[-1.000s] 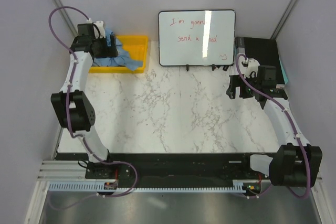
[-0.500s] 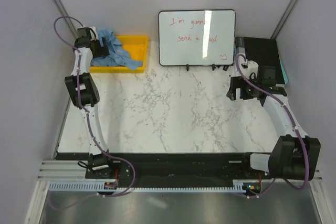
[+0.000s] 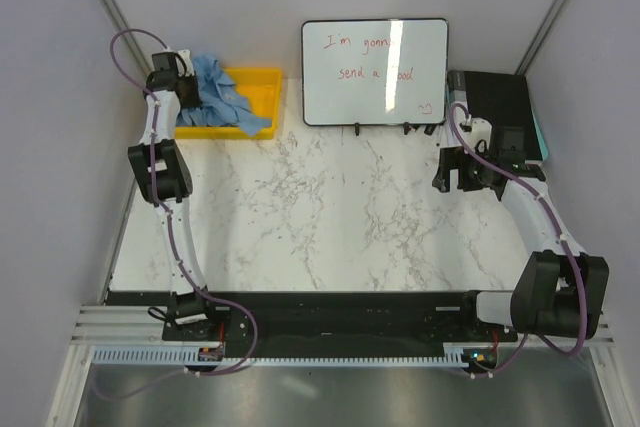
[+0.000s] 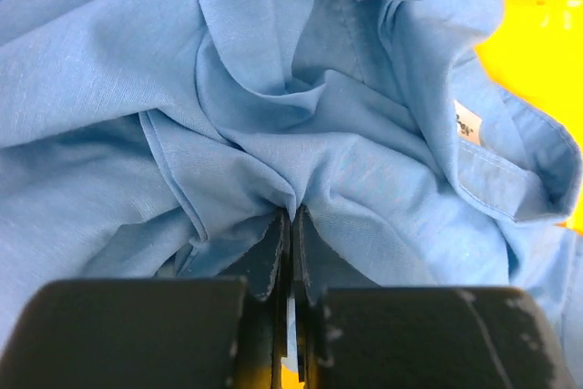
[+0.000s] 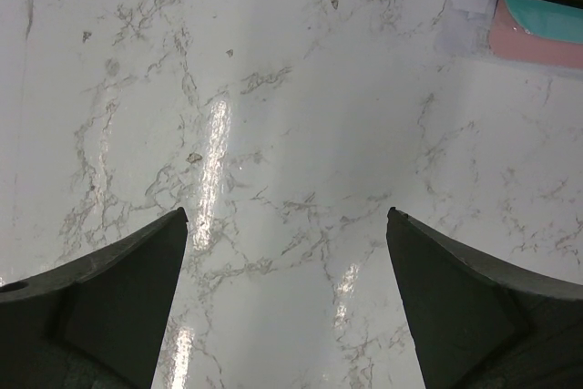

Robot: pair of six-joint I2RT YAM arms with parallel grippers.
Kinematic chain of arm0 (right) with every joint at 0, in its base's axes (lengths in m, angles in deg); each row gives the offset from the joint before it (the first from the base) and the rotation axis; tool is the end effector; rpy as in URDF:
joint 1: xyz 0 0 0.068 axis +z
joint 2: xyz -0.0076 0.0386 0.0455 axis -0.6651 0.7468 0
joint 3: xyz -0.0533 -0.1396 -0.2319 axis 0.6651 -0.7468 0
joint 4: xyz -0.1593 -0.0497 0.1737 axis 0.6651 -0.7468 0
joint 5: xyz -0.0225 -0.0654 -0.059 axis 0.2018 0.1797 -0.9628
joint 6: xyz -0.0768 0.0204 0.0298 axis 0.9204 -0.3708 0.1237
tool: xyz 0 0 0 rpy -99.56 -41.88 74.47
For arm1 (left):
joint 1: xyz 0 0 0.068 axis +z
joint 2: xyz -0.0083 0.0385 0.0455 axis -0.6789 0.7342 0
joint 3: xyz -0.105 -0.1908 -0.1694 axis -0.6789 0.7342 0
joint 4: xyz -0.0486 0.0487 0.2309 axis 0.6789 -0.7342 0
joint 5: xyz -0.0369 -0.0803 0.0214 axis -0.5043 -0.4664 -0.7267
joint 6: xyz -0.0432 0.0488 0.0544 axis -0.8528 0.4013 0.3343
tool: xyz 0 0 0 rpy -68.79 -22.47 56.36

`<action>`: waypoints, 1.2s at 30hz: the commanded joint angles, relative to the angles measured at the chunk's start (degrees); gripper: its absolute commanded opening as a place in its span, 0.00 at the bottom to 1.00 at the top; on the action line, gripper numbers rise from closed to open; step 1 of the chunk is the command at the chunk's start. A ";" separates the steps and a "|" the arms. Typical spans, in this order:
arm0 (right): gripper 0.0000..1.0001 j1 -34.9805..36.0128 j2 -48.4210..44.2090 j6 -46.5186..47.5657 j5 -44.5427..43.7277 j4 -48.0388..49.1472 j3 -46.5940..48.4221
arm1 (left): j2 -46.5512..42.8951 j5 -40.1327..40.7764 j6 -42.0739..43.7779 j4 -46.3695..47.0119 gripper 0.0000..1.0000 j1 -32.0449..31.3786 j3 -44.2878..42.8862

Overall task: Fold and stack the long sleeve shirts
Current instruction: Grab the shirt from the pile, then move the shirt to the center of the board

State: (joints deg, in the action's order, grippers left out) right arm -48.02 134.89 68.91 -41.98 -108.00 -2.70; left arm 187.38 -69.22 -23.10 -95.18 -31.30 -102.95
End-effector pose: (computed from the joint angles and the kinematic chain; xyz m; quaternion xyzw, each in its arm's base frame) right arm 0.2725 -0.0036 0.2355 -0.0686 0.9236 0.1286 0.3547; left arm 0.5749 0.1054 0.1792 -0.0351 0.9144 -0.0146 0.4030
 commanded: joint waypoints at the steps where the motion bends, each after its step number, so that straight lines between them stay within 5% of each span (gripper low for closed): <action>1: 0.98 -0.44 -0.21 0.47 1.63 -0.12 2.71 | -6.68 -8.51 -2.89 1.45 0.02 -0.21 -3.20; 15: 0.98 -0.96 -2.93 -1.29 6.47 0.41 3.15 | -42.98 -15.04 -8.60 6.64 0.02 -8.29 -7.34; 25: 0.98 -2.55 -4.95 -3.22 9.46 0.94 3.50 | -59.69 -14.33 -15.45 12.53 0.02 -25.60 -6.82; 36: 0.98 -5.27 -7.15 -4.10 11.48 1.29 2.45 | -64.00 -35.58 -24.43 11.74 0.02 -31.76 17.34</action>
State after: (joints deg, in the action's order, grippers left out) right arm -52.45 129.62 65.42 -32.52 -108.59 -1.28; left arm 121.55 -95.66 -43.78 -81.74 -61.26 -93.88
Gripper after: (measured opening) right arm 0.982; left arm 0.025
